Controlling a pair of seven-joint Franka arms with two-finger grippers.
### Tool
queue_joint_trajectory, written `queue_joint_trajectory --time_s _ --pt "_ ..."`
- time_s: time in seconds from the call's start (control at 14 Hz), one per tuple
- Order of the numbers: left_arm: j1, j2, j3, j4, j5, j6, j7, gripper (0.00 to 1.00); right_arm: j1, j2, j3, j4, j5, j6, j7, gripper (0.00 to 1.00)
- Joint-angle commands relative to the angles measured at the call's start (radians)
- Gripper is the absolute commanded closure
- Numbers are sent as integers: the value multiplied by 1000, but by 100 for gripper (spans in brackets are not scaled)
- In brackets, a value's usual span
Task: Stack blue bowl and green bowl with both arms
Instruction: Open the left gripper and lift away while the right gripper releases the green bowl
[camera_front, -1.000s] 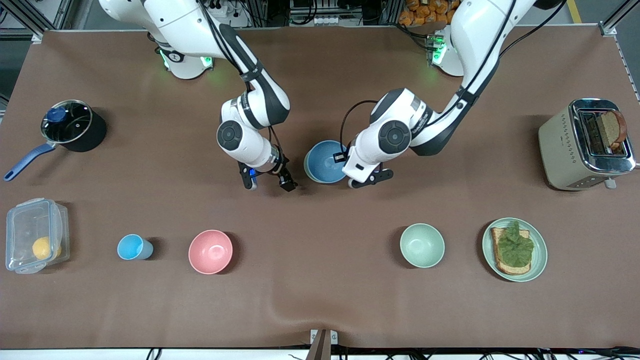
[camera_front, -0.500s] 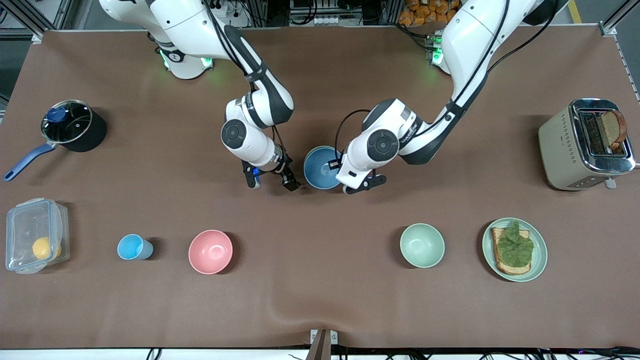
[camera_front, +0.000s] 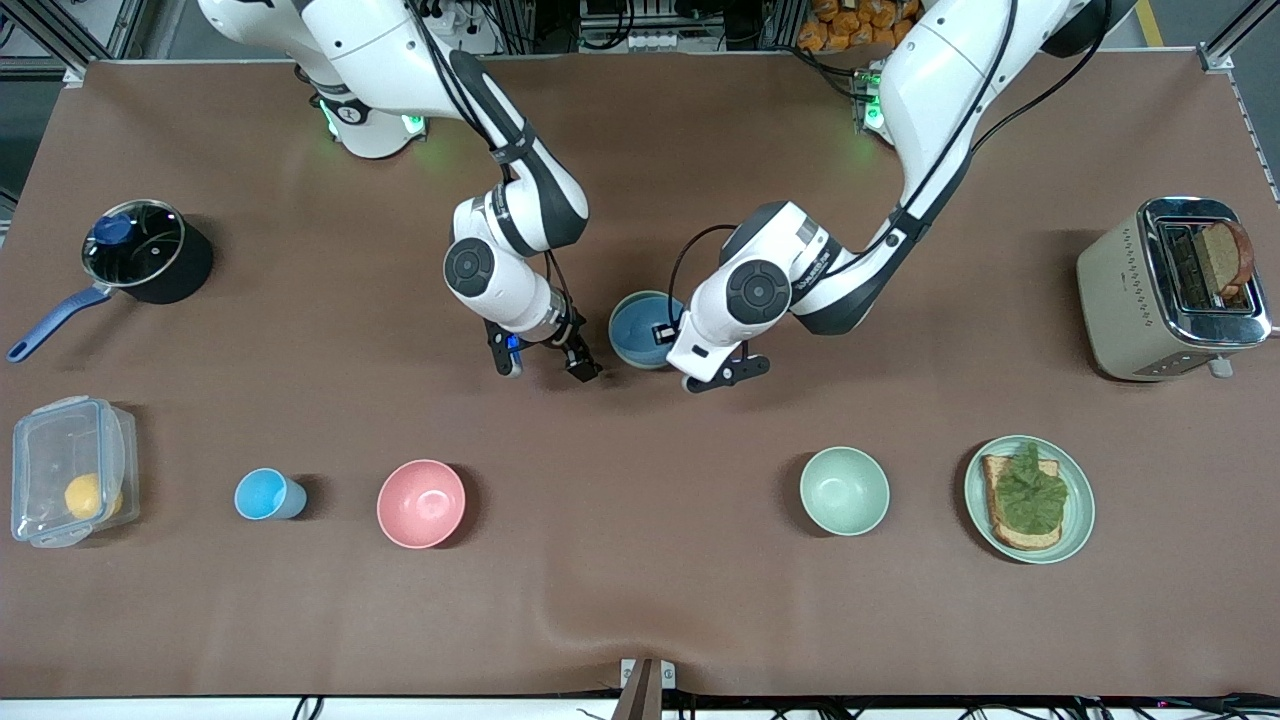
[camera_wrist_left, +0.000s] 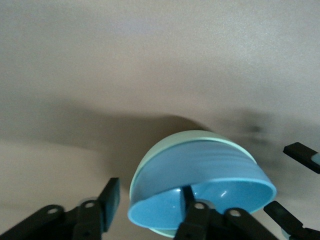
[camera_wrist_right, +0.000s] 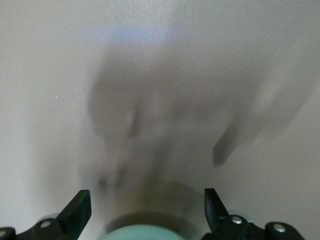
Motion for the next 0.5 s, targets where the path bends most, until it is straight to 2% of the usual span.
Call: queue_joint_trajectory --time_s 0.0,0.29,0.43 --pt "11 -82 6 18 25 -103 -21 0 9 8 0 12 24 2 10 0" --pt "91 -114 6 126 41 -258 -21 0 10 8 0 11 22 3 10 0" --pt "142 -166 6 124 105 -289 -24 0 9 7 0 9 22 -4 10 0"
